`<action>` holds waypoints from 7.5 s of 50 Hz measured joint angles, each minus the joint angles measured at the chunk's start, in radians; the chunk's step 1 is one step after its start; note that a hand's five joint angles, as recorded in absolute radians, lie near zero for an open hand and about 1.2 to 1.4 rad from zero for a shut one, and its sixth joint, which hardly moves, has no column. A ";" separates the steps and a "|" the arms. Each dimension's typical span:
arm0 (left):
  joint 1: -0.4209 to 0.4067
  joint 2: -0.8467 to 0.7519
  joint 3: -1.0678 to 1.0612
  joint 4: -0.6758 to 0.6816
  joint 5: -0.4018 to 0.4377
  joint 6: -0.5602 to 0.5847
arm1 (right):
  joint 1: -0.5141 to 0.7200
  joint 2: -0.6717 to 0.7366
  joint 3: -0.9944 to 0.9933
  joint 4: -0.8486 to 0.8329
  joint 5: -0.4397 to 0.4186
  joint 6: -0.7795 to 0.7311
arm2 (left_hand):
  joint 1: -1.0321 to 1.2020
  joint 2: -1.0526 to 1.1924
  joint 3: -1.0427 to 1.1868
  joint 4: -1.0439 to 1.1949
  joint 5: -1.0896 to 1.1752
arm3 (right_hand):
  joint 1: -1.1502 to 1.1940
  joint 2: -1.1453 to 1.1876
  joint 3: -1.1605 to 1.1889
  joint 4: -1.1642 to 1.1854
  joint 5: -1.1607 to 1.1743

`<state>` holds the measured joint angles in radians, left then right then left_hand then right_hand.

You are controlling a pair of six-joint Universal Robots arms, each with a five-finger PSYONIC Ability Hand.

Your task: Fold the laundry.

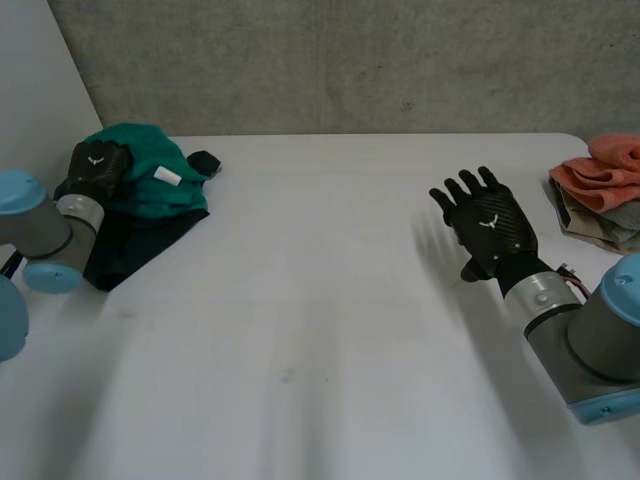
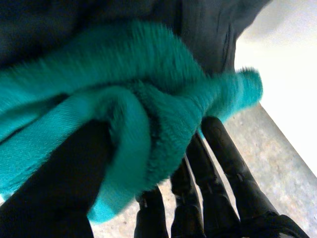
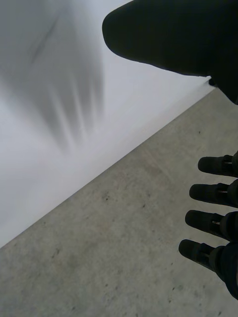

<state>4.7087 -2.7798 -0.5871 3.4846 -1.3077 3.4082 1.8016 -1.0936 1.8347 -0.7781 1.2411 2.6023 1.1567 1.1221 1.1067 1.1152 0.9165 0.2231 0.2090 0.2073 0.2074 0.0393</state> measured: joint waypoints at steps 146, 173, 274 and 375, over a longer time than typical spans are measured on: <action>-0.228 1.085 -0.929 -0.238 0.009 0.009 | 0.530 -0.140 0.181 0.385 0.124 0.228 | 0.014 0.075 0.083 0.084 0.049 | 0.262 0.270 0.275 0.282 0.280; -0.128 1.204 -1.006 -0.486 0.067 -0.017 | -0.080 -0.469 -0.168 0.840 0.025 -0.019 | 0.014 0.076 0.083 0.084 0.049 | 0.911 0.973 0.980 0.991 0.945; -0.227 1.001 -1.480 -0.060 0.015 0.010 | 0.046 -0.027 -0.187 0.277 0.297 0.146 | -0.664 -0.634 -0.617 -0.638 -0.620 | 0.911 0.973 0.983 0.991 0.945; -0.221 0.776 -1.188 0.053 -0.010 -0.001 | -0.152 0.078 -0.268 0.358 0.029 0.095 | 0.016 0.077 0.087 0.085 0.063 | 0.911 0.974 0.987 0.994 0.963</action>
<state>4.4877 -2.0034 -1.7754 3.5379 -1.3181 3.4077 1.6497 -1.0151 1.5669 -0.4202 1.2700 2.6977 1.1731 1.1990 1.1933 1.1998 0.9793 1.1341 1.1830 1.1945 1.2018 1.0020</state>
